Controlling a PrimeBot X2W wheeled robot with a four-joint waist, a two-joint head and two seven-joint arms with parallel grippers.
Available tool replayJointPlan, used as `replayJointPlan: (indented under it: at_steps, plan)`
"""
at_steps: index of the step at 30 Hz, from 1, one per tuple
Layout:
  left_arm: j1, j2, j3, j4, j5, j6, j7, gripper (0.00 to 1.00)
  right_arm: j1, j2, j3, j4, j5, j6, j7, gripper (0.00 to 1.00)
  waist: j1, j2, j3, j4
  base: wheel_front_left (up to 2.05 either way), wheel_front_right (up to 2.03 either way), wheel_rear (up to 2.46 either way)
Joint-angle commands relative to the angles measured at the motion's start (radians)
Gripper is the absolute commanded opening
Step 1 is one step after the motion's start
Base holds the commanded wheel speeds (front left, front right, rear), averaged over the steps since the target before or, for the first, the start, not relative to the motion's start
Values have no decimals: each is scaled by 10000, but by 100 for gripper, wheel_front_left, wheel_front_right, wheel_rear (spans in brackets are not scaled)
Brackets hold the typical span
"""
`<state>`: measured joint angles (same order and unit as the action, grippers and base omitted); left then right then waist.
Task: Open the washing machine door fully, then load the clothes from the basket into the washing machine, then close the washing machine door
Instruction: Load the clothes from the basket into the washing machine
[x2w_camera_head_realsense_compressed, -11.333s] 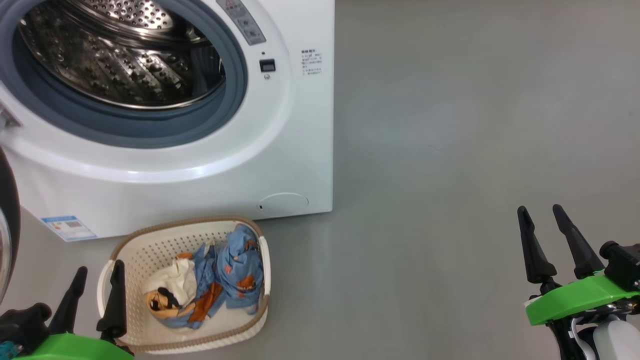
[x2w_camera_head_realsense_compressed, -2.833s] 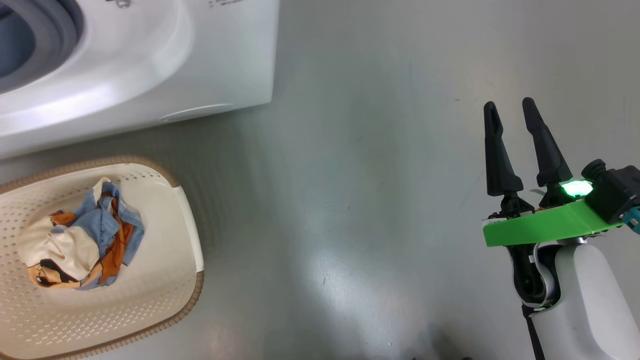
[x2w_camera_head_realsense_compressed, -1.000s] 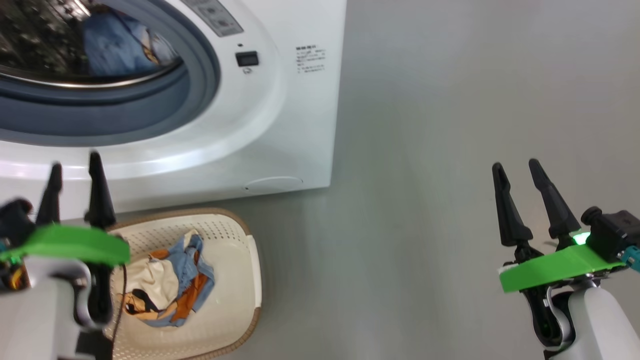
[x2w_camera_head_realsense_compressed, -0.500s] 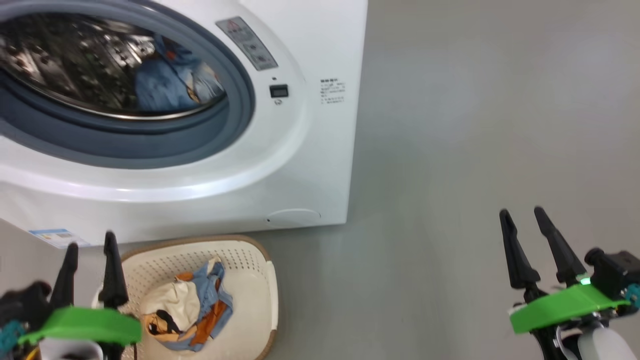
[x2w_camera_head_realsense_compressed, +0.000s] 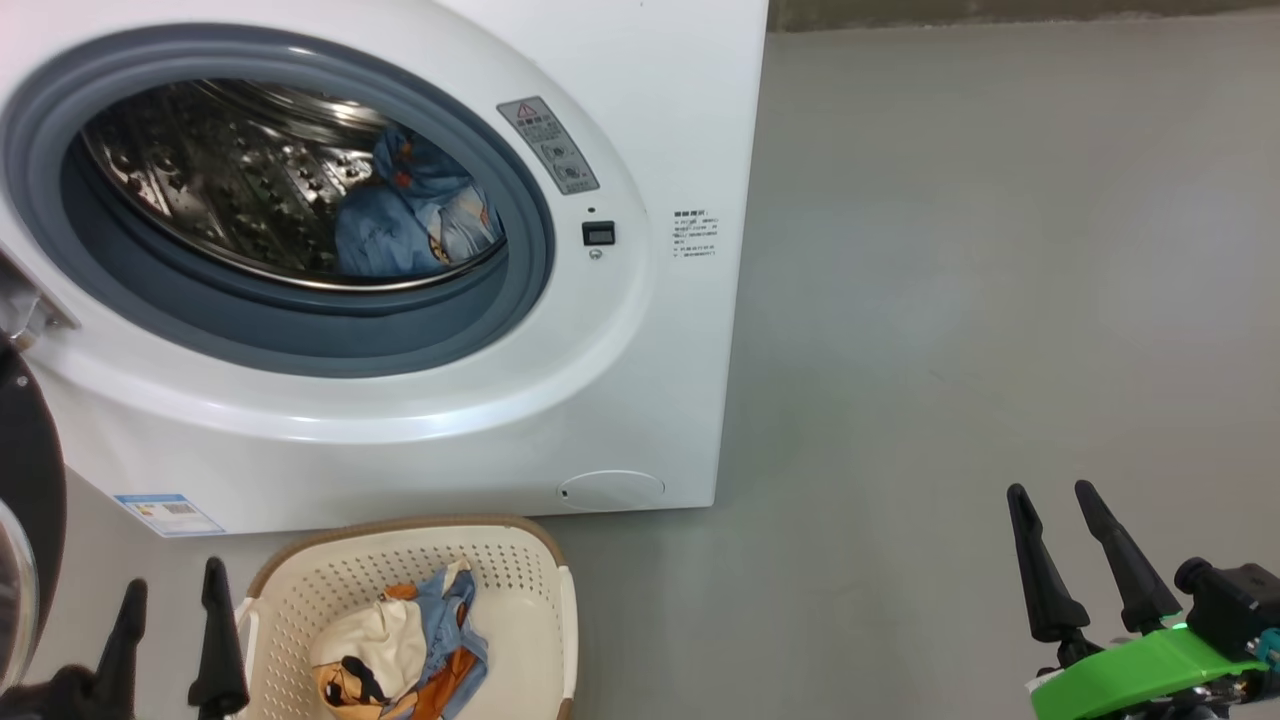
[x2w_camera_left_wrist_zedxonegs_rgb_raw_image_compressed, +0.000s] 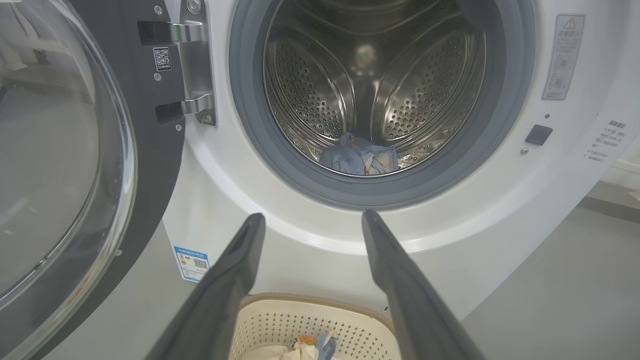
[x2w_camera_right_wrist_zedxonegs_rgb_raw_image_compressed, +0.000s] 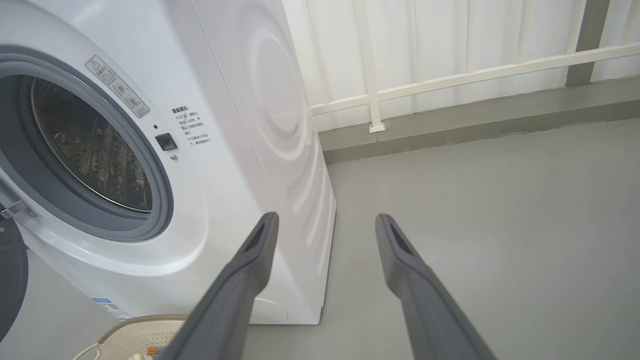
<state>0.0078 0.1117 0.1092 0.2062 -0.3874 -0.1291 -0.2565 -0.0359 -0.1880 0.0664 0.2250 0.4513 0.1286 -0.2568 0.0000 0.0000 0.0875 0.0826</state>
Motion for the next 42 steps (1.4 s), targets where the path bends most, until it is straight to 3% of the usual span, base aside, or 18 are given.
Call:
replayJointPlan:
  at_steps: [1,12,27,42]
  plan:
    - [36,246,456,-368,113,-15,-53,100,72,-81,144,-276,74,21,-49,100,0,0,-137,38,0,0,0]
    - [778,165,602,-947,144,-15,-53,100,422,-94,-7,-394,89,21,-49,100,0,0,-370,10,0,0,0]
    - [689,107,532,-1065,142,-15,-53,100,139,-107,-4,-480,24,21,-49,100,0,0,100,-110,0,0,0]
    - [-690,498,-271,1425,-260,-16,-53,100,-693,154,221,-567,-179,21,-49,100,0,0,1374,-424,0,0,0]
